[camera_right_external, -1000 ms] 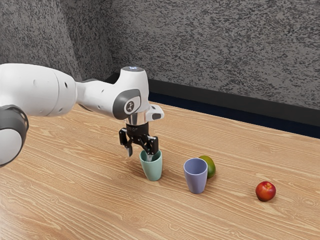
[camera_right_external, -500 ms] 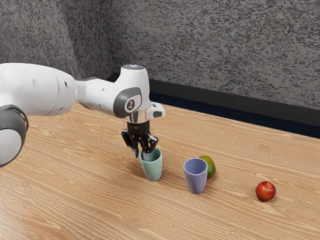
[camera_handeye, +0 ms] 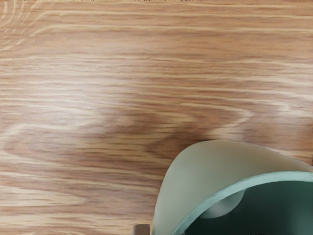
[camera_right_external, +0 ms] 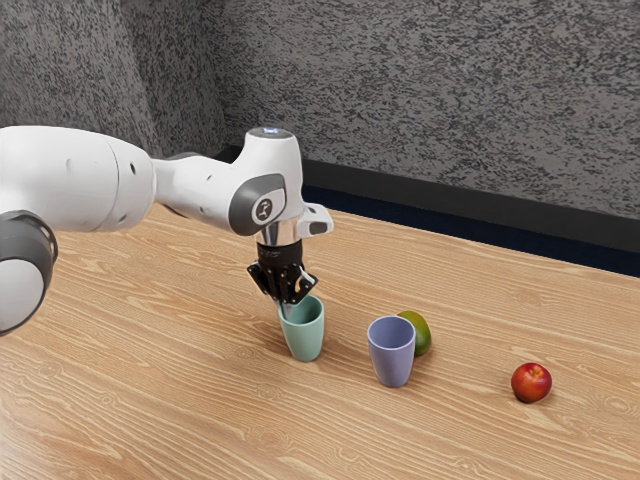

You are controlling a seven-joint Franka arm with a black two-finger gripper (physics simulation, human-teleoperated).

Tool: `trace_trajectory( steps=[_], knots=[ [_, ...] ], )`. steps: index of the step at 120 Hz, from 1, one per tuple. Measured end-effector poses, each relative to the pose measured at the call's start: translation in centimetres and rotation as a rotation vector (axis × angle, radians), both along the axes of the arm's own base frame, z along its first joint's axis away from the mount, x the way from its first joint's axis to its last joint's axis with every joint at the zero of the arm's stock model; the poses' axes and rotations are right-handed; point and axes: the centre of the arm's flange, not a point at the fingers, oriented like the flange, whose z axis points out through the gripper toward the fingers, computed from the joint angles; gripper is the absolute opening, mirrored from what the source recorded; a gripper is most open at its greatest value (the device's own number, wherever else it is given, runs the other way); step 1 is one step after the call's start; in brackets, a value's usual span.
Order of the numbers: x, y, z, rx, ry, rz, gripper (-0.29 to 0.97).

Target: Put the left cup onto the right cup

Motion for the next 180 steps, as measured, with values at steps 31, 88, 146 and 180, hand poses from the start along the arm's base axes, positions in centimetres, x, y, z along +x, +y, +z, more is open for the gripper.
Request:
trace_trajectory(
  steps=[31, 88, 146, 180],
  knots=[
    [-0.2, -0.6, 3.4, -0.005, -0.049, -0.014, -0.1],
    [0.8, -1.8, 13.2, -0.017, -0.125, -0.036, -0.11],
    [-0.1, -5.1, 14.8, -0.018, -0.076, -0.087, -0.11],
    [0.3, -8.5, 15.7, -0.027, -0.094, -0.136, -0.11]
  ],
)
